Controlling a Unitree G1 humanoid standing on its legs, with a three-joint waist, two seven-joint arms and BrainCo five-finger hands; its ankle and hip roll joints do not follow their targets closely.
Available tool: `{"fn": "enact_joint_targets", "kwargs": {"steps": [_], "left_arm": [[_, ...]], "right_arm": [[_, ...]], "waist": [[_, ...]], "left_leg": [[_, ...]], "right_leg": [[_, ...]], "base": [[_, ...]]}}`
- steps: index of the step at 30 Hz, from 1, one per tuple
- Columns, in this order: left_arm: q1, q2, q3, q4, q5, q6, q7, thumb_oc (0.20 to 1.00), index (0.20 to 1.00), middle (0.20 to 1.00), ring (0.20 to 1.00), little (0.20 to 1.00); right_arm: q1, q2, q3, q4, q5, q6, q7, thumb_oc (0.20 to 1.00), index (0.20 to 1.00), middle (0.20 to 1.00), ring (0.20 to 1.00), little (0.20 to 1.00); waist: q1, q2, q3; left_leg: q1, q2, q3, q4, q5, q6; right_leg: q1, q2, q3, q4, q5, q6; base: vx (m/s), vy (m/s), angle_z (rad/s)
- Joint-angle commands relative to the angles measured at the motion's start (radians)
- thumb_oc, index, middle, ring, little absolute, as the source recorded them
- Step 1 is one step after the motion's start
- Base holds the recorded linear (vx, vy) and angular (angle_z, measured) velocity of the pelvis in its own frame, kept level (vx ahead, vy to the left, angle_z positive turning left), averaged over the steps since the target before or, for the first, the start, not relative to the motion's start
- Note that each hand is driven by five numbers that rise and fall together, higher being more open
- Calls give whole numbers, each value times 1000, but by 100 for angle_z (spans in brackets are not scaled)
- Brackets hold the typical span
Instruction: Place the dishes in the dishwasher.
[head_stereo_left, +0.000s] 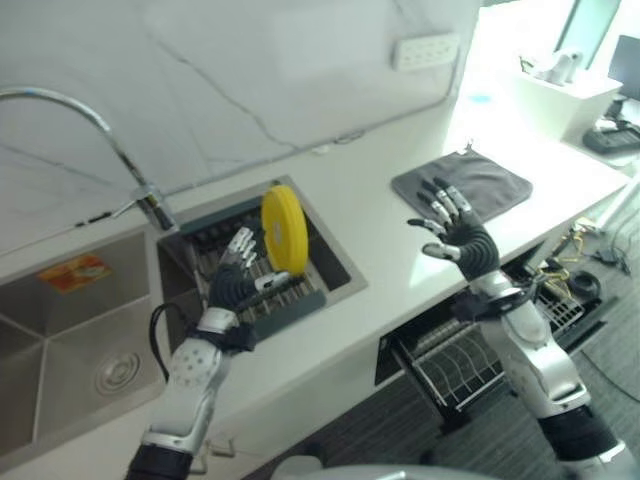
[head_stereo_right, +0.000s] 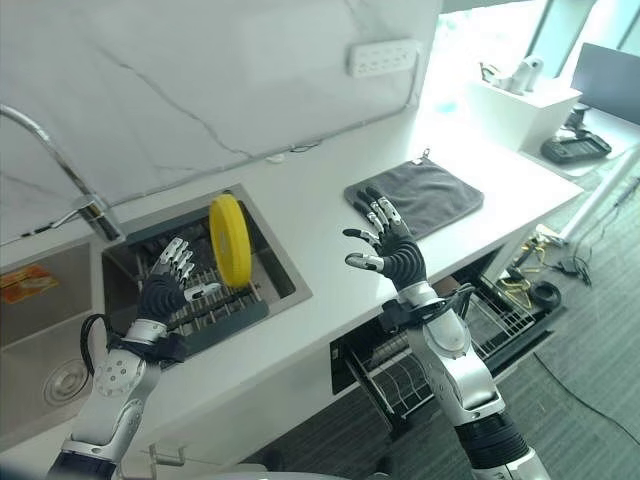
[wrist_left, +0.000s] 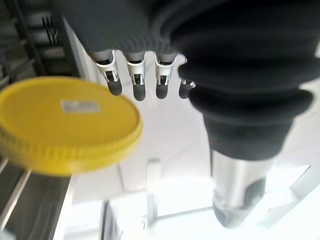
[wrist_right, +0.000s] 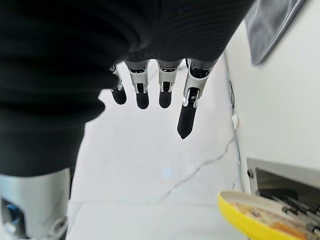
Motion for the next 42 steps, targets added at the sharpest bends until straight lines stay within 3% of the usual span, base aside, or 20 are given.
{"fn": "enact_joint_targets", "kwargs": {"steps": [1,6,11,20,25,27,28,32,42], "left_arm": [[-56,39,3,-14,37,-73,14,1000,1000,1000,1000,1000],[-40,44,39,-47,40,-61,8,1000,1000,1000,1000,1000],[-32,52,50,-62,50,-47,-9,1000,1000,1000,1000,1000],[5,65,62,-50,33,-64,-62,1000,1000,1000,1000,1000],[18,75,52,-32,26,-70,-80,1000,1000,1000,1000,1000],[25,79,52,-30,34,-78,-109,1000,1000,1000,1000,1000],[23,85,50,-32,33,-82,-139,1000,1000,1000,1000,1000],[12,109,54,-48,43,-80,-176,1000,1000,1000,1000,1000],[-6,136,57,-45,88,-90,-162,1000,1000,1000,1000,1000]], "right_arm": [[-91,12,1,-28,-21,-15,-22,1000,1000,1000,1000,1000],[-181,52,37,38,-27,33,-72,1000,1000,1000,1000,1000],[-242,95,37,120,-36,1,-166,1000,1000,1000,1000,1000],[-232,110,-39,165,-36,-49,-288,1000,1000,1000,1000,1000],[-200,123,-43,215,-11,-31,-243,1000,1000,1000,1000,1000],[-193,148,-26,246,272,64,-126,1000,1000,1000,1000,1000],[-192,171,-21,280,306,70,-91,1000,1000,1000,1000,1000],[-233,147,-19,312,197,90,-74,1000,1000,1000,1000,1000],[-282,151,-9,338,186,99,-64,1000,1000,1000,1000,1000]], "waist": [[19,-1,-10],[83,-8,-16],[123,-9,-18],[136,-1,-6],[131,7,2],[137,6,7],[144,3,8],[159,-5,14],[181,-7,32]], "left_leg": [[-2,4,5,6,-24,4],[-15,-16,-38,6,-21,17],[-26,-22,-59,6,-15,21],[-25,-24,-41,6,-19,28],[-17,-27,-45,6,-26,35],[-18,-27,-46,6,-23,34],[-19,-27,-49,6,-23,33],[-27,-31,-56,6,-21,33],[-36,-39,-63,6,-22,40]], "right_leg": [[86,5,-68,31,-99,21],[102,-5,-104,29,-98,28],[119,-7,-131,20,-93,26],[124,-23,-148,28,-88,30],[113,-32,-137,42,-89,35],[117,-32,-142,40,-89,37],[121,-32,-149,37,-88,38],[120,-38,-163,37,-80,42],[113,-57,-185,55,-67,53]], "base": [[14,112,53],[38,90,30],[67,43,17],[56,38,7],[113,-5,-7],[95,-34,0],[87,-42,4],[43,-34,10],[8,0,4]]}}
